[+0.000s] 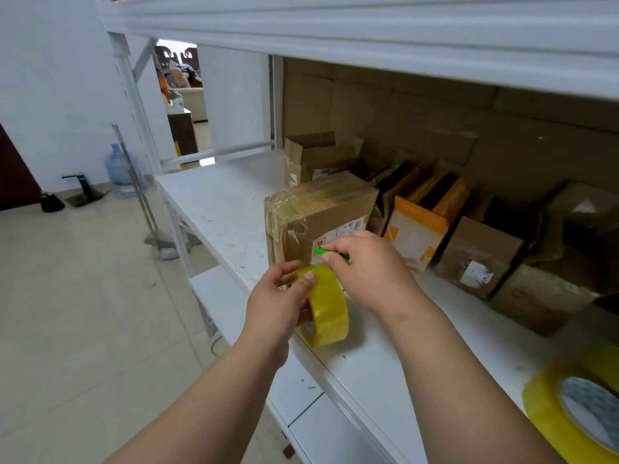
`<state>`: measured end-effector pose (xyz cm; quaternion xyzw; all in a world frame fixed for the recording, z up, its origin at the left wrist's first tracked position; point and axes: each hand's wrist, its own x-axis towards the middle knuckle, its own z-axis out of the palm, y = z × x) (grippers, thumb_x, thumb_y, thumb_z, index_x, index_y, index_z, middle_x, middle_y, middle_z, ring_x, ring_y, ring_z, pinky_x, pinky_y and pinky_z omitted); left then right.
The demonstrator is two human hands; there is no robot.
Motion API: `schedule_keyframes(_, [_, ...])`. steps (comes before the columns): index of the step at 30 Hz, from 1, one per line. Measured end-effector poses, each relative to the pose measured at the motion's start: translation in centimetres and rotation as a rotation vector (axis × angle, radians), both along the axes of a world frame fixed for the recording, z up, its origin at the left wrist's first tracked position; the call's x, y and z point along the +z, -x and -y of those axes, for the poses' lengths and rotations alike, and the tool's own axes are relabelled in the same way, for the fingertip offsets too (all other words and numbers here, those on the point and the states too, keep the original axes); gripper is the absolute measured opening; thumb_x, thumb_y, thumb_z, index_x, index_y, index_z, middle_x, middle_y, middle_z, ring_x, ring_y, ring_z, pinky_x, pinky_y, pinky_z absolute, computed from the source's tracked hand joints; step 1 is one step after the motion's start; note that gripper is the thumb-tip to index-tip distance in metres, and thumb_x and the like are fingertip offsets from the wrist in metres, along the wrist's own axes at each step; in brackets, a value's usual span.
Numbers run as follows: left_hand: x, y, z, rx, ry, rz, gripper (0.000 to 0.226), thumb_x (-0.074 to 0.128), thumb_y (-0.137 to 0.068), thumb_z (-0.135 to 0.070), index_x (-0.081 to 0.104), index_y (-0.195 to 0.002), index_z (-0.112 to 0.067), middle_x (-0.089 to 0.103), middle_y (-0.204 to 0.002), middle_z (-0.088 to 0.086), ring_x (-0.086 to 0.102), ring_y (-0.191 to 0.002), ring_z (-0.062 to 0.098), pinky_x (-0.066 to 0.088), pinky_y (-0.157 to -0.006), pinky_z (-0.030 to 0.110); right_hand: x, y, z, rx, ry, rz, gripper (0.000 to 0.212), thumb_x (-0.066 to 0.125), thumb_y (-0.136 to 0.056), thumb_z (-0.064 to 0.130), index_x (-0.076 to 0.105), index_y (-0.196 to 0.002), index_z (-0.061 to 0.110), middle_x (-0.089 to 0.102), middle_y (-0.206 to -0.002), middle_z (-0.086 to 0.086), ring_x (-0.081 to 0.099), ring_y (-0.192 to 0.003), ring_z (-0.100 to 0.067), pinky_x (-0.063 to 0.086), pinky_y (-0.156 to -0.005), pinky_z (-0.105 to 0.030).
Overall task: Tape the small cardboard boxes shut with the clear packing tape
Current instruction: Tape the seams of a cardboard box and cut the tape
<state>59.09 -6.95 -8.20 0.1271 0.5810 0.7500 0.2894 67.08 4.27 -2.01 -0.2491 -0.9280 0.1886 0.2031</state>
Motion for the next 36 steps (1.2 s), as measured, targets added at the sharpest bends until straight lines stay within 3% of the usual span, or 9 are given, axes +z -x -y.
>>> schedule_keyframes(3, [-0.1, 0.0, -0.1, 0.011, 0.003, -0.009, 0.024, 0.071, -0.09, -0.015, 0.065, -0.113, -0.02, 0.062, -0.11, 0.007, 0.064, -0.064, 0.014, 0.059, -0.067, 0.039, 0.0, 0.7, 0.0, 0.015, -0.035, 0.036, 0.029, 0.056, -0.097, 0.035, 0.069, -0.122, 0.029, 0.052, -0.106, 0.007, 0.056, -0.107, -0.016, 0.041, -0.082, -0.024])
schedule_keyframes(7, [-0.1, 0.1, -0.2, 0.025, 0.025, -0.025, 0.022, 0.071, -0.09, -0.017, 0.066, -0.111, -0.022, 0.062, -0.112, 0.007, 0.064, -0.072, 0.019, 0.056, -0.063, 0.034, 0.0, 1.4, 0.1, 0.027, -0.044, 0.056, 0.028, 0.057, -0.096, 0.035, 0.071, -0.119, 0.027, 0.058, -0.112, 0.002, 0.058, -0.107, -0.019, 0.049, -0.088, -0.031])
schedule_keyframes(14, [0.4, 0.1, -0.4, 0.056, 0.06, -0.055, 0.015, 0.067, -0.092, -0.015, 0.066, -0.105, -0.023, 0.064, -0.108, 0.003, 0.066, -0.065, 0.018, 0.055, -0.058, 0.031, 0.2, 2.3, 0.1, 0.04, -0.083, 0.094, 0.028, 0.055, -0.098, 0.035, 0.071, -0.118, 0.025, 0.054, -0.108, -0.001, 0.058, -0.105, -0.024, 0.049, -0.084, -0.031])
schedule_keyframes(19, [0.5, 0.2, -0.6, 0.078, 0.096, -0.083, 0.013, 0.064, -0.093, -0.014, 0.065, -0.103, -0.022, 0.066, -0.107, 0.003, 0.063, -0.064, 0.019, 0.053, -0.053, 0.029, 0.8, 2.5, 0.1, 0.016, -0.149, 0.128, 0.024, 0.054, -0.098, 0.031, 0.073, -0.109, 0.021, 0.054, -0.106, -0.004, 0.059, -0.099, -0.027, 0.05, -0.082, -0.033])
schedule_keyframes(23, [0.6, 0.2, -0.7, 0.087, 0.117, -0.086, 0.008, 0.061, -0.093, -0.011, 0.062, -0.097, -0.018, 0.066, -0.082, 0.008, 0.06, -0.054, 0.017, 0.05, -0.049, 0.028, 0.2, 2.6, -1.2, -0.077, -0.187, 0.213, 0.015, 0.056, -0.092, 0.019, 0.064, -0.081, 0.014, 0.053, -0.097, -0.006, 0.059, -0.09, -0.029, 0.041, -0.066, -0.029])
schedule_keyframes(28, [0.8, 0.5, -0.7, 0.09, 0.096, -0.051, 0.007, 0.059, -0.094, -0.009, 0.06, -0.097, -0.015, 0.065, -0.065, -0.007, 0.058, -0.044, 0.012, 0.049, -0.044, 0.026, -1.5, 0.8, -4.0, -0.196, -0.065, 0.156, 0.023, 0.058, -0.094, 0.027, 0.07, -0.111, 0.017, 0.061, -0.111, -0.009, 0.059, -0.097, -0.03, 0.044, -0.072, -0.03])
schedule_keyframes(31, [0.8, 0.3, -0.8, 0.076, 0.119, -0.047, 0.009, 0.061, -0.094, -0.011, 0.061, -0.102, -0.015, 0.065, -0.076, 0.001, 0.058, -0.046, 0.013, 0.05, -0.047, 0.028, -2.6, 0.2, -4.9, -0.227, 0.027, 0.098, 0.028, 0.059, -0.094, 0.024, 0.066, -0.121, 0.018, 0.058, -0.12, -0.009, 0.058, -0.105, -0.029, 0.043, -0.078, -0.03])
schedule_keyframes(36, [0.9, 0.5, -0.9, 0.055, 0.126, -0.023, 0.01, 0.061, -0.094, -0.012, 0.061, -0.104, -0.015, 0.064, -0.087, 0.006, 0.059, -0.048, 0.016, 0.051, -0.05, 0.029, -6.4, -0.7, -5.7, -0.297, 0.174, 0.321, 0.033, 0.056, -0.092, 0.023, 0.061, -0.124, 0.025, 0.055, -0.125, -0.008, 0.057, -0.108, -0.028, 0.044, -0.081, -0.03])
